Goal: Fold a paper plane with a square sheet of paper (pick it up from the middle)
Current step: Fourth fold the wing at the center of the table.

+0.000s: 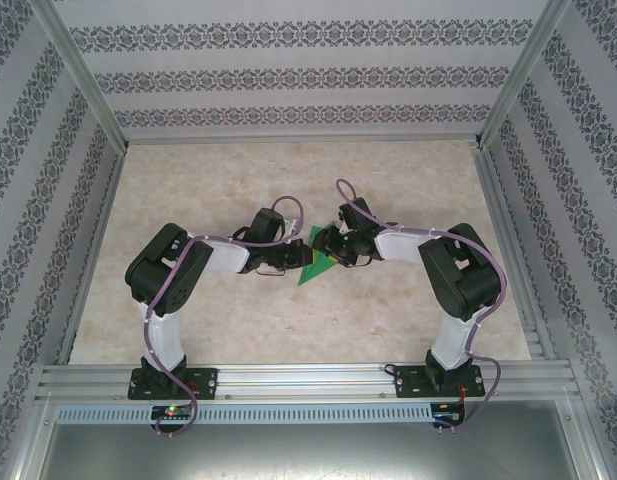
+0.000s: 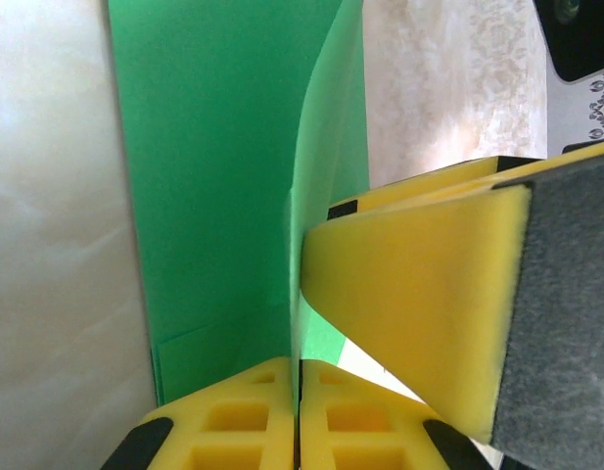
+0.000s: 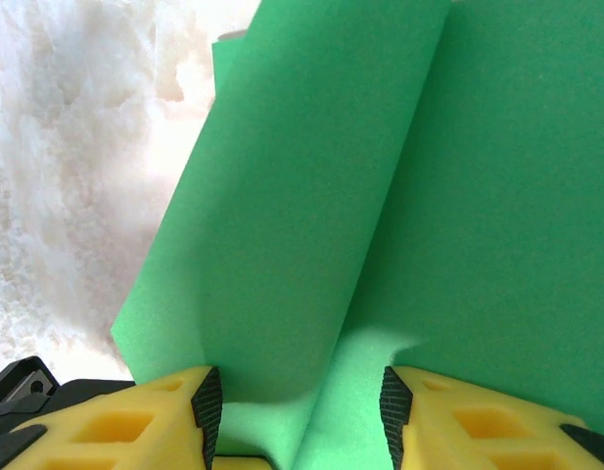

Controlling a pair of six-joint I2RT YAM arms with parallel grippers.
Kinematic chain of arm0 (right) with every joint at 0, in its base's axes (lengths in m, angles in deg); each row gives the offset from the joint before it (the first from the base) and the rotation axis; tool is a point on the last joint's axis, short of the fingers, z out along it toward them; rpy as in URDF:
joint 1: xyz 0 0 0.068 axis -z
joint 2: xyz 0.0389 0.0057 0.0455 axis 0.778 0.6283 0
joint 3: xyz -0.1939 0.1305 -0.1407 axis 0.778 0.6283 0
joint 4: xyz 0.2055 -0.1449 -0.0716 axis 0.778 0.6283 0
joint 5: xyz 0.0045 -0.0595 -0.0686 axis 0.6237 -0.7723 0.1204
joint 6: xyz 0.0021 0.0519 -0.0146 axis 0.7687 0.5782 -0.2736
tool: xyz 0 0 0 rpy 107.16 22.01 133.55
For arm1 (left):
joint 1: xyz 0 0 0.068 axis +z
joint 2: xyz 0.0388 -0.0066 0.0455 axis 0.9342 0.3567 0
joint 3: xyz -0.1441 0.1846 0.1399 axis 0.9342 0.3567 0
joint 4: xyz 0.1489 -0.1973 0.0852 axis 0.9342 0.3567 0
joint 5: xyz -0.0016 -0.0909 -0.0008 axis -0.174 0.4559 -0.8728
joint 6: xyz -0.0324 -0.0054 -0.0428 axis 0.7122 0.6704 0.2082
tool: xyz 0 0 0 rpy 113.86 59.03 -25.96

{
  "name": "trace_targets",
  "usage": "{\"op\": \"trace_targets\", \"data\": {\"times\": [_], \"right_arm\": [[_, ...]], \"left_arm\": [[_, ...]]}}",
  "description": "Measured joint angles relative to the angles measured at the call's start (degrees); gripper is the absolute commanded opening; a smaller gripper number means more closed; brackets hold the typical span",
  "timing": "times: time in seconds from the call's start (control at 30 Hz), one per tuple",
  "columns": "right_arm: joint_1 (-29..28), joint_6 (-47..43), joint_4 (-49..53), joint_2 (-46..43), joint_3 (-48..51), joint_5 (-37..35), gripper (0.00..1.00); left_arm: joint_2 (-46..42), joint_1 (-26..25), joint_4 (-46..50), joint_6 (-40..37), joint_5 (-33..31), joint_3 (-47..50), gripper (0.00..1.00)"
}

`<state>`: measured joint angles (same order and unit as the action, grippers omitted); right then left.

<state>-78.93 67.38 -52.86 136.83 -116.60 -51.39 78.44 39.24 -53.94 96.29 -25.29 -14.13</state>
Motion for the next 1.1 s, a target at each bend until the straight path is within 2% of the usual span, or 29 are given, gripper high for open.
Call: {"op": "trace_targets", "data": {"times": [0.2,0.63,1.1], "right_arm": [[0.4,-1.2,-0.2,-0.9,0.9,0.2,0.51],[4.6,-8.7,0.5,-3.8,3.2,6.6,0.52],[4.6,-10.8,4.0,0.4,-1.1,8.3,0.53]], "left_arm": [[0.0,0.0,0.0,0.0,0.0,0.0,0.06],[1.9,1.1,-0.5,0.2,3.9,-0.2,0.04],[2.5,1.1,4.3,-2.0,7.0,-4.7,0.04]]}}
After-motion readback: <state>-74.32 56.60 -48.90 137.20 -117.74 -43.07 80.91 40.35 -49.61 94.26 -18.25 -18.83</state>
